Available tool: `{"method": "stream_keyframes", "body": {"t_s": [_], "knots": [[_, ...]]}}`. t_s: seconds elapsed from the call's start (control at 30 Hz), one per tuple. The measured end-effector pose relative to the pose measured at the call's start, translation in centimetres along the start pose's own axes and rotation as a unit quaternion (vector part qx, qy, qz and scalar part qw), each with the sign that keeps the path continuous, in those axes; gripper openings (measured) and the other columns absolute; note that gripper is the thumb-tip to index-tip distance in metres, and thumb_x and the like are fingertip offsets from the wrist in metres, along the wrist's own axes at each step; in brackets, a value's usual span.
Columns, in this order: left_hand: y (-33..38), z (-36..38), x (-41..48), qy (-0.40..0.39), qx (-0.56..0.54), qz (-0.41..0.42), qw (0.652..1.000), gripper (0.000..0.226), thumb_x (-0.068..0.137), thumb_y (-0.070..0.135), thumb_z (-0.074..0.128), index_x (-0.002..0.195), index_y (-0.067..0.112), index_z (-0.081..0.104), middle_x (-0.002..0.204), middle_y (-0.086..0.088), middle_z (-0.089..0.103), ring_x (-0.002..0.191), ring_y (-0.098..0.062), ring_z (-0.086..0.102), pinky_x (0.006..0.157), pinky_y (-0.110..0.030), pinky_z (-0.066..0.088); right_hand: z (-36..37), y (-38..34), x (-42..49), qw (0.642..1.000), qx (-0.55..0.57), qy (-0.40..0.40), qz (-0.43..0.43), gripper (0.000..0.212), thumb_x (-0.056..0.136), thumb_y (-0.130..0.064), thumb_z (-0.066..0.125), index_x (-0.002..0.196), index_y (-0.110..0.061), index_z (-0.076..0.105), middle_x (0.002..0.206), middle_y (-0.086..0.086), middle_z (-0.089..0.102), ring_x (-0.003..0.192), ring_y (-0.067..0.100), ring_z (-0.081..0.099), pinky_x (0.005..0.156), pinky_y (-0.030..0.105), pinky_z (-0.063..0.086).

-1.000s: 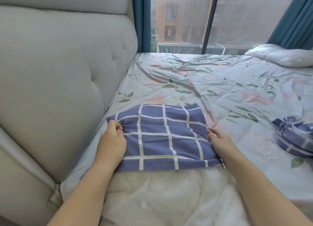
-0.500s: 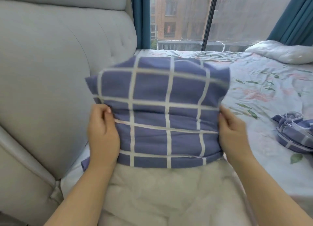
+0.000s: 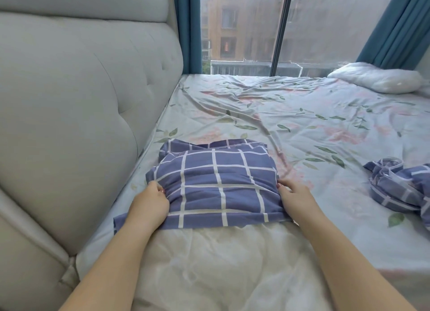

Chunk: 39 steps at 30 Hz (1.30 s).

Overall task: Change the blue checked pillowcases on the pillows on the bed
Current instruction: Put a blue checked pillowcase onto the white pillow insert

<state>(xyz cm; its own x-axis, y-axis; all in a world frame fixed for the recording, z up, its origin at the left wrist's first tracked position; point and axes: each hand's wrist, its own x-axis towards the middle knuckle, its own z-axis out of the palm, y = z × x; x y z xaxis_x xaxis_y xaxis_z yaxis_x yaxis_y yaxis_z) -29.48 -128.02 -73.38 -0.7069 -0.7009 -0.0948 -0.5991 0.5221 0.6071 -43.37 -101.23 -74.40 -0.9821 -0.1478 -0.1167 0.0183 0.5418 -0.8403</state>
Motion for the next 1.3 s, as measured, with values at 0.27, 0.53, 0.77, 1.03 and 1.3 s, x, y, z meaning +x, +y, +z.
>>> {"method": "stream_keyframes", "body": {"t_s": [0.27,0.53,0.77,1.03,1.3], "knots": [[0.0,-0.7,-0.6,0.056,-0.016,0.024,0.998,0.014,0.101,0.014,0.038,0.092,0.013,0.049,0.096,-0.013,0.060,0.087,-0.032,0.049,0.072,-0.036,0.036,-0.7,-0.9,-0.9,0.991,-0.079,0.062,-0.091,0.028,0.098,-0.023,0.053,0.076,-0.007,0.057,0.072,0.003,0.058,0.068,0.019,0.050,0.057,0.028,0.035],[0.7,-1.9,-1.5,0.082,-0.106,0.067,0.989,0.020,0.104,0.019,0.039,0.088,0.013,0.051,0.086,-0.004,0.058,0.084,-0.025,0.050,0.068,-0.035,0.033,0.6,-1.7,-1.7,0.954,-0.109,0.030,-0.277,0.012,0.091,-0.015,0.065,0.079,-0.013,0.067,0.082,-0.005,0.061,0.080,0.008,0.055,0.069,0.008,0.035],[1.0,-1.9,-2.4,0.018,-0.058,0.070,0.996,0.022,0.102,0.019,0.038,0.088,0.011,0.053,0.085,-0.004,0.059,0.083,-0.024,0.053,0.062,-0.031,0.034,1.0,-2.3,-1.7,0.953,-0.085,0.069,-0.281,0.021,0.099,-0.009,0.048,0.078,-0.011,0.050,0.069,-0.005,0.054,0.068,0.012,0.049,0.061,0.015,0.035],[1.2,-2.1,-2.8,0.061,-0.140,0.167,0.974,0.022,0.097,0.036,0.057,0.082,0.020,0.061,0.085,0.008,0.063,0.080,-0.004,0.056,0.063,-0.012,0.035,0.9,-3.1,-2.3,0.977,-0.054,0.003,-0.208,0.025,0.102,-0.015,0.042,0.079,-0.006,0.042,0.067,0.004,0.049,0.064,0.020,0.043,0.058,0.028,0.030],[1.0,-1.9,-2.0,0.108,-0.125,0.187,0.968,0.022,0.098,0.024,0.057,0.077,0.015,0.059,0.074,0.005,0.063,0.075,-0.014,0.057,0.068,-0.029,0.043,-0.4,-3.5,-3.8,0.974,-0.104,-0.133,-0.151,0.031,0.095,-0.015,0.050,0.065,-0.012,0.046,0.059,-0.009,0.045,0.060,0.009,0.040,0.060,0.029,0.031]]}}
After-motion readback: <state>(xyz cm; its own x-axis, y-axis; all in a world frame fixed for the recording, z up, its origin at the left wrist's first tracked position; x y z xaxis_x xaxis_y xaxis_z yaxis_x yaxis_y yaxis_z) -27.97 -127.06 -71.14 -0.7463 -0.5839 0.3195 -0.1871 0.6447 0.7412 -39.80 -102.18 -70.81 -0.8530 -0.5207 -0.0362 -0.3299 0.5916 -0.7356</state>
